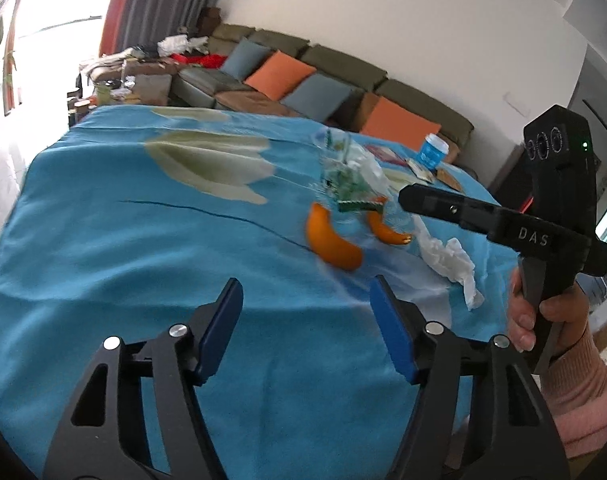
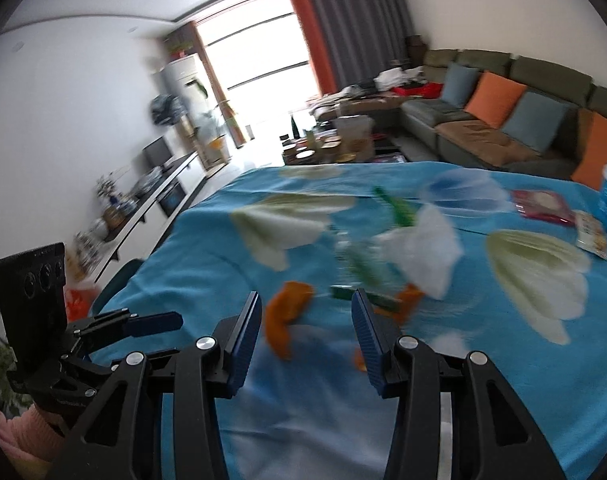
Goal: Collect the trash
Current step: 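Grasp the orange peel with the left gripper while the right gripper grasps the clear plastic bag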
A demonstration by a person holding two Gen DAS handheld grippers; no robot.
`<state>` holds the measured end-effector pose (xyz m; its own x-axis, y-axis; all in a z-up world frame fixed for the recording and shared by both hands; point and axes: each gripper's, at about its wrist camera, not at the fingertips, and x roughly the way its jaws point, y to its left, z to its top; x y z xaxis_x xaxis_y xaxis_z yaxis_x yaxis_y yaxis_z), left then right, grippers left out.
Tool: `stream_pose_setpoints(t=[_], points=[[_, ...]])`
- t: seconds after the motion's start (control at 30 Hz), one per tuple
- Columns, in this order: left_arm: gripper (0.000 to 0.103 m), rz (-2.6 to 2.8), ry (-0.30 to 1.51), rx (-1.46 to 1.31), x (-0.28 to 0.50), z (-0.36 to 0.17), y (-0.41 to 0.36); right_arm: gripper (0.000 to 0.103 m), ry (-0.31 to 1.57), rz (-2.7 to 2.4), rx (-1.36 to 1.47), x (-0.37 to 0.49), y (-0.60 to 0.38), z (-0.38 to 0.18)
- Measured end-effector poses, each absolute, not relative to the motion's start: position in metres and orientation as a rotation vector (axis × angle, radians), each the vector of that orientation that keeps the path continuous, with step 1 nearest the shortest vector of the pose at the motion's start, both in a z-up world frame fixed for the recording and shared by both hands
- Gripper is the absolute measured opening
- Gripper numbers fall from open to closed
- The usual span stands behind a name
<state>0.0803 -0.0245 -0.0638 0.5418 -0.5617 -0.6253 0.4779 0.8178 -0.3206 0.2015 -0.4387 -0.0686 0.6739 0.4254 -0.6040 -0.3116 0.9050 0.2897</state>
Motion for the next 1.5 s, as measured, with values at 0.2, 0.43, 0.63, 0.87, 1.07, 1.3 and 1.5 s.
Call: stream_pose_setpoints(t=[0.2,0.43,0.63,0.87,1.07,1.3,1.5], points=[[0.059,-0.647,0.825,-0.112,0.097,-0.067,-0.052,0.044,0.718,0.359,0.203,0.207,-0.469,-0.074],[0.052,-0.651,0.878,-0.115,0.117,-0.072,-0.071,0.044,0.72,0.321,0.225,0.207,-0.487,-0.079],[0.041,-0.651,0.945,-0.123,0.133,-0.079,-0.08,0.044,0.722,0.324,0.238,0.208,-0.492,-0.082],[0.035,-0.649,0.973,-0.122,0.139,-0.084,-0.084,0.044,0.742,0.385,0.215,0.223,-0.475,-0.084],[0.027,-0.646,0.973,-0.13,0.138,-0.084,-0.082,0.044,0.774,0.396,0.179,0.245,-0.458,-0.088],[0.024,-0.646,0.963,-0.135,0.132,-0.083,-0.077,0.044,0.82,0.376,0.142,0.261,-0.447,-0.096],[0.024,-0.638,0.951,-0.154,0.126,-0.082,-0.066,0.019,0.829,0.375,0.134,0.262,-0.448,-0.098]])
